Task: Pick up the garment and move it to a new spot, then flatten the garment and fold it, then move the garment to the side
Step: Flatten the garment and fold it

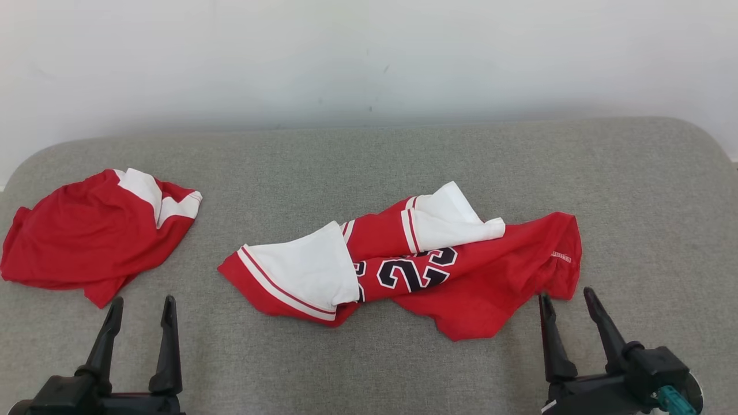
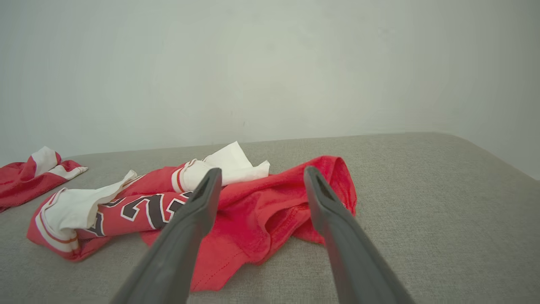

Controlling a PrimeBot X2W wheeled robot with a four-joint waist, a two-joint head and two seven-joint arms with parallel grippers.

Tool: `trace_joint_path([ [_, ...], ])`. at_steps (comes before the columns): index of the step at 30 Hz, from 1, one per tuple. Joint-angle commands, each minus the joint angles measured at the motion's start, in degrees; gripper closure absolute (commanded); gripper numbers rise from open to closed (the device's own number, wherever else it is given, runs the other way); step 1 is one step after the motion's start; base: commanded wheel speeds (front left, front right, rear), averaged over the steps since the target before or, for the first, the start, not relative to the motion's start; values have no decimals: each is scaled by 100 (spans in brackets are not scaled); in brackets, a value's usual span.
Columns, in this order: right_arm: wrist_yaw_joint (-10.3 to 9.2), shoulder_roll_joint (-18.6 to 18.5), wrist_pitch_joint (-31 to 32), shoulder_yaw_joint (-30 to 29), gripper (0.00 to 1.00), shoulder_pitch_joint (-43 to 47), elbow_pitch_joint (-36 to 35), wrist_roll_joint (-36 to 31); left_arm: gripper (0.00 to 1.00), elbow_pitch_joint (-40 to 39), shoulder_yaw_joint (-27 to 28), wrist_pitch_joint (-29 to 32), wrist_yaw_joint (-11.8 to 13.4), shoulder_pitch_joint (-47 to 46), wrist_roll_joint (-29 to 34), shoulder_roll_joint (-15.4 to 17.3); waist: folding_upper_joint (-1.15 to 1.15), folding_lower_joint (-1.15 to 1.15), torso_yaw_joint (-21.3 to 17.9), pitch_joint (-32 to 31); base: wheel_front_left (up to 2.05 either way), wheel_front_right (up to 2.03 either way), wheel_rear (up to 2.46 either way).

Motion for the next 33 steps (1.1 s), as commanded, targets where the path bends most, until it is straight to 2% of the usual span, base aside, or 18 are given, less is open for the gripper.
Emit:
trace_joint_path([
  [1,-14,-8,33,64,0,81,12,-70,0,41,43,-5,-23,65,123,-49,0,0,20,14,0,0,0],
  [19,-14,-8,304,255,0,-28,240,-37,0,172,188,-5,-214,-163,442,-362,0,0,203,150,0,0,0],
  [26,-14,-8,514,240,0,-271,789,43,0,266,132,-5,-321,-308,496,-500,0,0,428,336,0,0,0],
  [33,-14,-8,419,208,0,-516,1533,145,0,345,58,-5,-393,-445,565,-607,0,0,654,532,0,0,0],
])
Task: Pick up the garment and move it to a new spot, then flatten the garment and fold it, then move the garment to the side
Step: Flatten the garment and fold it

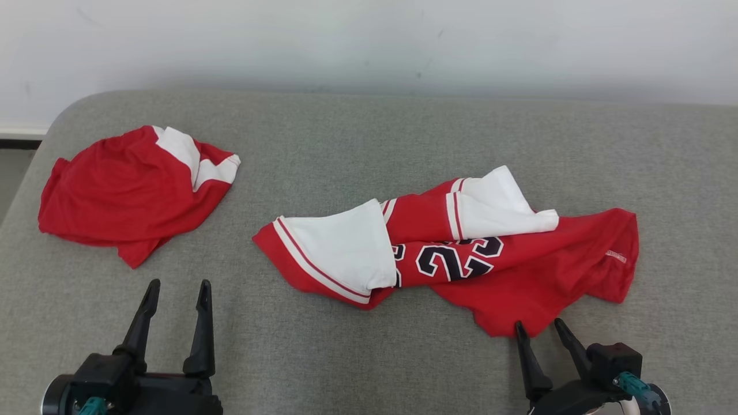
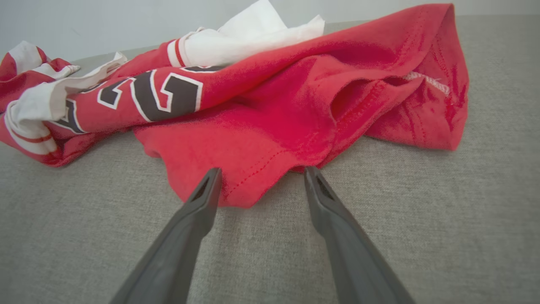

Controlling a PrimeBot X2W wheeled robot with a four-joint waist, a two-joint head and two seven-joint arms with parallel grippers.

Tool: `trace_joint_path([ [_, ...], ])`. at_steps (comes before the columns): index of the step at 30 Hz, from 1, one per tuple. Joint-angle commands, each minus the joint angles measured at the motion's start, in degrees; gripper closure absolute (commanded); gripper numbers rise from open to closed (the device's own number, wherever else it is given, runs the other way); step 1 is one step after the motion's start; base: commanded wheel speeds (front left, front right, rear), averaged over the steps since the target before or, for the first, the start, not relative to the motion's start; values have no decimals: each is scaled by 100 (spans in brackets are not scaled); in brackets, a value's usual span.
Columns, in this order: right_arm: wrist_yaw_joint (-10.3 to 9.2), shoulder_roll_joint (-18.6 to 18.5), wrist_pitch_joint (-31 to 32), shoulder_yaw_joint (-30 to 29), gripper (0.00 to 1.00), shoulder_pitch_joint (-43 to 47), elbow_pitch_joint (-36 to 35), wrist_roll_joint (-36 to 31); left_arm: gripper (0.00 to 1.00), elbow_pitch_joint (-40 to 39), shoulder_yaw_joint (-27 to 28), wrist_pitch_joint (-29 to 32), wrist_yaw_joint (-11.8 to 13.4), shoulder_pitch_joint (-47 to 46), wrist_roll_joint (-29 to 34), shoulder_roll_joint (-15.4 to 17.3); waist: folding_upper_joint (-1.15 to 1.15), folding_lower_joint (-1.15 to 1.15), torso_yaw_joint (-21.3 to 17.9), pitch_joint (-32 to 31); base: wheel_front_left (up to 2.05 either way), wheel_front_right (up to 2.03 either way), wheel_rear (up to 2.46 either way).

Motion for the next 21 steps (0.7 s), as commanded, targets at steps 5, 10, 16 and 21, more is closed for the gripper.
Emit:
trace_joint_path([
  [5,-14,-9,-175,49,0,-280,527,262,0,24,-18,-5,-43,-156,98,-65,0,-1,175,190,0,0,0],
  [10,-14,-8,-317,268,100,-576,984,500,0,80,23,-5,-61,-209,134,-81,0,-1,179,233,0,0,0],
  [16,-14,-17,-486,94,100,-787,1189,392,0,151,83,-5,-93,-190,136,-65,0,-1,18,155,0,0,0],
  [21,-14,-249,-542,-337,100,-645,1012,182,0,183,126,-5,-94,-80,140,-92,0,-1,-244,4,0,0,0],
])
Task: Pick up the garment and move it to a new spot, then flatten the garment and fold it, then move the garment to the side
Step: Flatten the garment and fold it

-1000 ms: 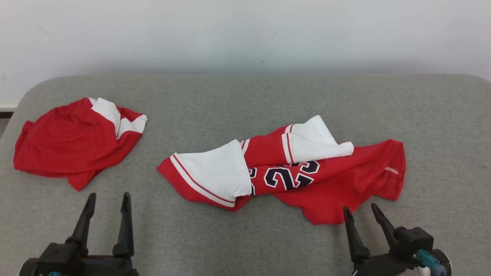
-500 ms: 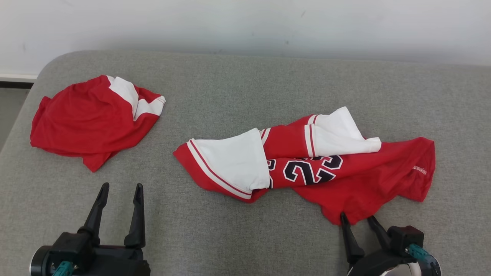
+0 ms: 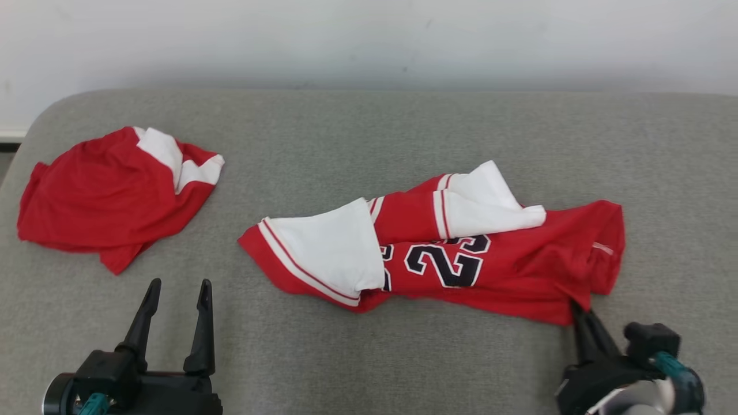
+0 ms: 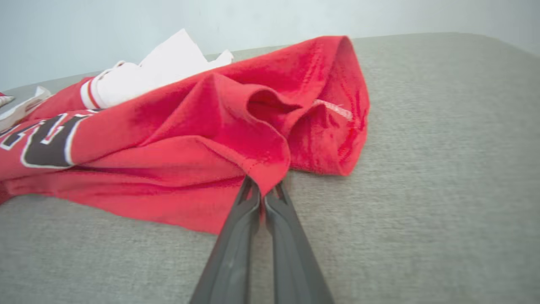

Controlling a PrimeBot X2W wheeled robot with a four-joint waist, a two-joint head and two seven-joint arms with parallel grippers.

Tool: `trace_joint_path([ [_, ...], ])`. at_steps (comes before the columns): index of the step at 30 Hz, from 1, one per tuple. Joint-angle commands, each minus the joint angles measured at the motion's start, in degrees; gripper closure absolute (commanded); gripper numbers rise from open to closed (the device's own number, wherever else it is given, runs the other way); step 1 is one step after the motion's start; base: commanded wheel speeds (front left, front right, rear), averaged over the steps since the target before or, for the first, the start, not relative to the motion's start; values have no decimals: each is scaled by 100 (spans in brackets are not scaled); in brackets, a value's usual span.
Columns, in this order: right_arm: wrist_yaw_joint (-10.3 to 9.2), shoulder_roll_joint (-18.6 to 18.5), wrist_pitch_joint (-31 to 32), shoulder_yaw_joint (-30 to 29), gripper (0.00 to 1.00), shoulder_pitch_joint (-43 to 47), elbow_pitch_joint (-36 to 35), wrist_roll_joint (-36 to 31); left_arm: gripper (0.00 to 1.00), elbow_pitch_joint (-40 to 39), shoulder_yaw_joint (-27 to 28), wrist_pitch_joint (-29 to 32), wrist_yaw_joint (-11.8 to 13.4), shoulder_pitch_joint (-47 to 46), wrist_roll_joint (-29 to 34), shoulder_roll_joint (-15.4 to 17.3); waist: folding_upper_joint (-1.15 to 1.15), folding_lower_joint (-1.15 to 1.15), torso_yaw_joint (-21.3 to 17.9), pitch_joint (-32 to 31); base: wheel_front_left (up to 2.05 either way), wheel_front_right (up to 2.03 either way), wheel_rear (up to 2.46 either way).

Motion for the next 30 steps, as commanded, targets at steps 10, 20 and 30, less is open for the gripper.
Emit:
trace_joint_path([
  [10,-14,-883,436,-421,100,638,-590,226,0,63,-50,-5,-21,94,15,-74,0,-1,-373,-259,0,0,0],
  [20,-14,-748,697,-411,0,963,-1352,578,0,9,70,-5,-33,251,-16,-115,0,-1,-434,-316,0,0,0],
  [30,-14,-324,136,-92,0,1031,-2432,195,0,8,185,-5,-42,239,47,-126,0,-1,-521,-437,0,0,0],
])
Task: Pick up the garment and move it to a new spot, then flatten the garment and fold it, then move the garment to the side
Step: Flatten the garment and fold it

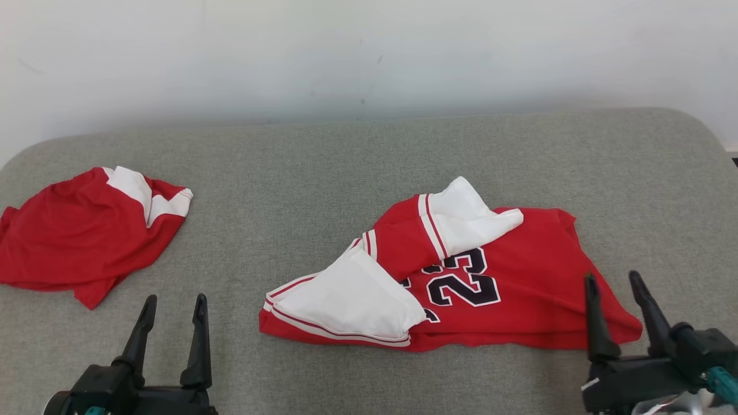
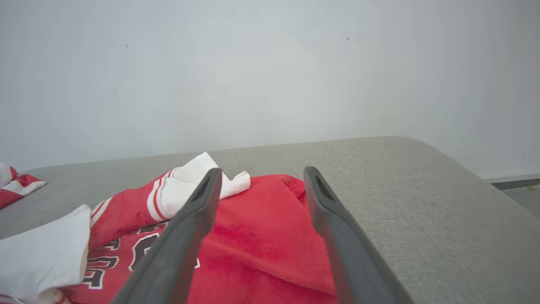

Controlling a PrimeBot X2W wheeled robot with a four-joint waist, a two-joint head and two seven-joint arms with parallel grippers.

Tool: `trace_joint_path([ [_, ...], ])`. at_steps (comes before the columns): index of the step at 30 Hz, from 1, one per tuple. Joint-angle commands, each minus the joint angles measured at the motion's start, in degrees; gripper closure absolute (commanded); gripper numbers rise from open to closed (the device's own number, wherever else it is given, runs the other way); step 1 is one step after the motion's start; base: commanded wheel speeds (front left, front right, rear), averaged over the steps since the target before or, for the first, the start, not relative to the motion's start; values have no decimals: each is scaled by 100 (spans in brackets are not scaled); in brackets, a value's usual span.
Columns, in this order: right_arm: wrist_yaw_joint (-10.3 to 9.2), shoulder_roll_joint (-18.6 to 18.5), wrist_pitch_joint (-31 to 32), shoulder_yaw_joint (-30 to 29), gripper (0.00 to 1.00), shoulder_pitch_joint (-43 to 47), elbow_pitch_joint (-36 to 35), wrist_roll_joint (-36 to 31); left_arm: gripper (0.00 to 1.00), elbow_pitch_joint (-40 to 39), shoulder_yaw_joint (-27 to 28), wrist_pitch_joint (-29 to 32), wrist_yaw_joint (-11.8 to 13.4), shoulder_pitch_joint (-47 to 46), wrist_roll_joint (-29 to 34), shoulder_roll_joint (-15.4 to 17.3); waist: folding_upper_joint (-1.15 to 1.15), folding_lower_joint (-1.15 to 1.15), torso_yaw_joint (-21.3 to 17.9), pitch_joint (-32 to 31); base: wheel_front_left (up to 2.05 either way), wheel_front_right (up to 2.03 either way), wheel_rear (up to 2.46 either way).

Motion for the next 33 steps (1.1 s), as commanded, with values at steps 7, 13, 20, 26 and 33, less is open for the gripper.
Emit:
trace_joint_path([
  [7,-15,380,-209,303,0,234,-484,-177,0,-14,67,-5,-26,-20,44,-20,0,0,7,-20,0,0,0],
  [13,-15,469,-243,398,0,251,-449,-202,0,-3,58,-5,-25,-61,78,-30,0,0,13,4,0,0,0],
  [20,-15,480,-242,450,0,89,-325,-210,0,201,-302,-5,-25,-578,130,97,0,0,-88,123,0,0,0],
  [26,-15,506,-245,502,0,-39,-226,-173,0,683,-938,14,-29,-1353,-1,309,0,0,-332,305,0,0,0],
  [33,-15,554,-237,462,0,-139,-182,-168,0,1406,-1768,207,-30,-2208,-313,601,0,0,-686,537,0,0,0],
])
